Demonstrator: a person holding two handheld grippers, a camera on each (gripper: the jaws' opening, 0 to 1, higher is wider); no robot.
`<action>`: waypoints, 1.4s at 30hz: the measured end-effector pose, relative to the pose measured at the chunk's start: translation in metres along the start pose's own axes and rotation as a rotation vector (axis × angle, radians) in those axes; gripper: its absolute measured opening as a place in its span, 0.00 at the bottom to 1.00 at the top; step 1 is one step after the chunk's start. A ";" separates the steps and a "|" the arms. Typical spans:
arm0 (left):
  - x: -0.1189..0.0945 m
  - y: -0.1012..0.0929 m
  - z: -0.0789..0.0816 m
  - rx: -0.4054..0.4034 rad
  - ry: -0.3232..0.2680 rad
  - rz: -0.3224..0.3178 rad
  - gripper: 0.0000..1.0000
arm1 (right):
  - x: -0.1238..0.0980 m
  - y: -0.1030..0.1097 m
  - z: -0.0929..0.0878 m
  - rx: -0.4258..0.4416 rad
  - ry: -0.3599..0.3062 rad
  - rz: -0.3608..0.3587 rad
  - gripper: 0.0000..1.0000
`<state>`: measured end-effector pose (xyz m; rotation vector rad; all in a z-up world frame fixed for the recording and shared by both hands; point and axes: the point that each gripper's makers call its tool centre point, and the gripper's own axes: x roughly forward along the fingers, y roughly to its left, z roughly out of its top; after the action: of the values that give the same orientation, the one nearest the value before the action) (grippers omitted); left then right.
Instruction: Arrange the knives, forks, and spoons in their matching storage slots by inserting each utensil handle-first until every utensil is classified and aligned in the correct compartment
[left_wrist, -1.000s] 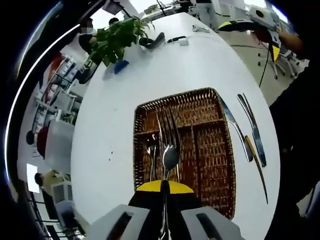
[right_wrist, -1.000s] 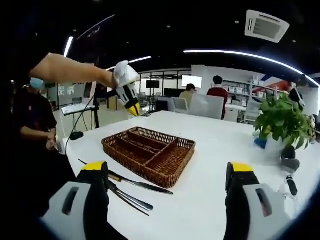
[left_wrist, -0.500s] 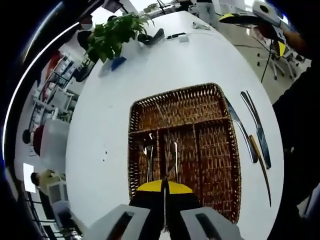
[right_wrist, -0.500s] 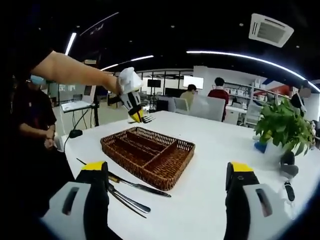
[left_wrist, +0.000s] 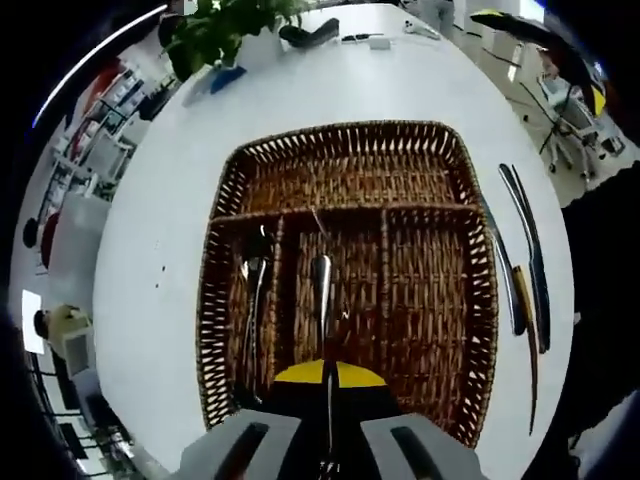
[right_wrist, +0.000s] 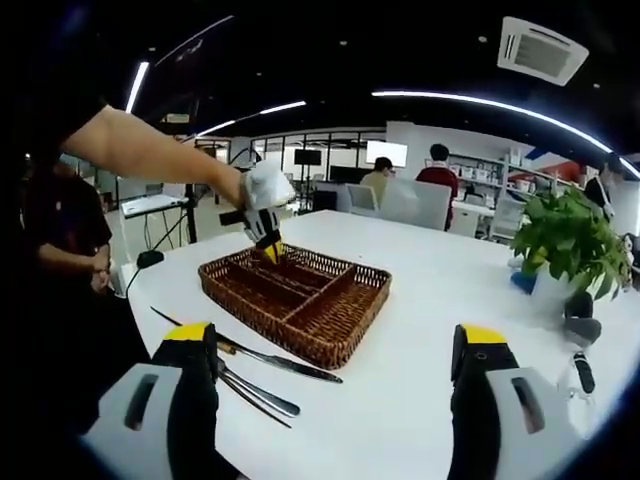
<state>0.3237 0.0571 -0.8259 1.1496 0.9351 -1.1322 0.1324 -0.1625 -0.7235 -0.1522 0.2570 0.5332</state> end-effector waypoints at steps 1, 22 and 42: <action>0.004 -0.002 0.000 -0.017 0.004 -0.012 0.00 | 0.000 0.000 -0.003 0.005 0.005 -0.001 0.99; 0.042 -0.003 0.008 -0.059 -0.005 -0.002 0.00 | -0.002 -0.001 -0.015 0.007 0.050 0.000 0.99; 0.037 0.004 -0.001 0.055 0.082 0.088 0.00 | 0.002 0.009 -0.015 -0.007 0.057 0.015 0.99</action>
<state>0.3347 0.0512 -0.8610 1.2786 0.9118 -1.0516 0.1263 -0.1571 -0.7387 -0.1722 0.3124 0.5457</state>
